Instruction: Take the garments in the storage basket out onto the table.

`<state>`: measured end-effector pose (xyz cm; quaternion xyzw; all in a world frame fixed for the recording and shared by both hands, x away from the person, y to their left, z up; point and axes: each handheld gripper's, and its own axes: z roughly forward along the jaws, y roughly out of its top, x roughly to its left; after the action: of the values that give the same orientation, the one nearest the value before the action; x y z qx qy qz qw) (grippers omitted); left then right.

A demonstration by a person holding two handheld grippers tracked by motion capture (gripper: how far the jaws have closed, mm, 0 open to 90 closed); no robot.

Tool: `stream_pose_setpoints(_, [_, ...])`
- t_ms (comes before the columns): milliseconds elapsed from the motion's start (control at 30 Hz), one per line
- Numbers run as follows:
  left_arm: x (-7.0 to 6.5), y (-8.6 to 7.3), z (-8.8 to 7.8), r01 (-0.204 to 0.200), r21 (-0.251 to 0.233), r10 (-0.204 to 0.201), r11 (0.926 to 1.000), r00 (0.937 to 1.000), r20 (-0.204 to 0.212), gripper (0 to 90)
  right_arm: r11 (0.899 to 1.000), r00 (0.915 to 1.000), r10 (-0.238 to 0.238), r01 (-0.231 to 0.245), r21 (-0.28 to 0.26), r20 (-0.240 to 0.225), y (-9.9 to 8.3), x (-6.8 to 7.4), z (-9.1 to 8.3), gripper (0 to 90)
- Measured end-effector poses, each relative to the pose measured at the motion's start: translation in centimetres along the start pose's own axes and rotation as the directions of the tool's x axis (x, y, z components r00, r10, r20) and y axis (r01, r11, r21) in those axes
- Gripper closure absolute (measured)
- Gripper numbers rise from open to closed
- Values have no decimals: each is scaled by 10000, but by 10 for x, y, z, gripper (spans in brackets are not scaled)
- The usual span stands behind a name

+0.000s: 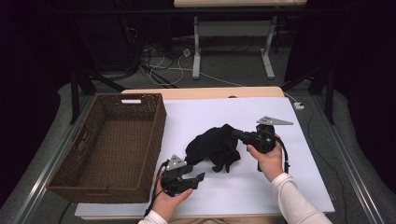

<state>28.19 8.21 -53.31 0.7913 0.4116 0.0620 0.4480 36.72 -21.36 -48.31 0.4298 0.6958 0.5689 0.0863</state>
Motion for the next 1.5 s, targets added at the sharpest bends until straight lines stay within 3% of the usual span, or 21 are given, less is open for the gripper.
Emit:
stream_pose_setpoints(133, [-10,4,13,-443,120,440,9989,9987,244,413,9999,9999,-118,119,56,-62,0,3,1,878])
stream_pose_setpoints(300, [-21,7,29,-623,279,608,9977,9969,506,410,9993,9993,-377,377,74,-44,-1,6,2,878])
stream_pose_setpoints(533, [-31,15,41,-1167,217,1159,9929,9926,362,422,9996,9996,-271,272,124,-40,-2,6,2,878])
stream_pose_setpoints(633, [-33,16,43,-1549,312,1547,9874,9879,99,552,9995,9996,-277,277,139,-22,-2,7,2,878])
stream_pose_setpoints(700, [-33,16,43,-1633,397,1633,9858,9866,12,706,9994,9995,-299,300,143,-18,-2,7,2,878])
stream_pose_setpoints(767, [-32,17,40,-1630,286,1631,9862,9866,-8,813,9995,9997,-249,249,181,2,-2,7,1,878])
stream_pose_setpoints(833, [-30,17,36,-1537,136,1537,9880,9881,68,855,9996,9997,-252,251,140,24,-2,6,1,878])
stream_pose_setpoints(967, [-28,18,25,-1439,-2,1439,9896,9895,124,865,9997,9996,-247,247,6,156,0,2,-3,879])
stream_pose_setpoints(1167, [-24,17,5,-1213,3,1213,9926,9926,63,867,9992,9985,181,-162,-355,519,5,-10,-15,879])
stream_pose_setpoints(1500, [-17,24,-25,-947,-268,941,9951,9953,-224,867,9916,9887,938,-821,-1004,1172,12,-36,-42,879])
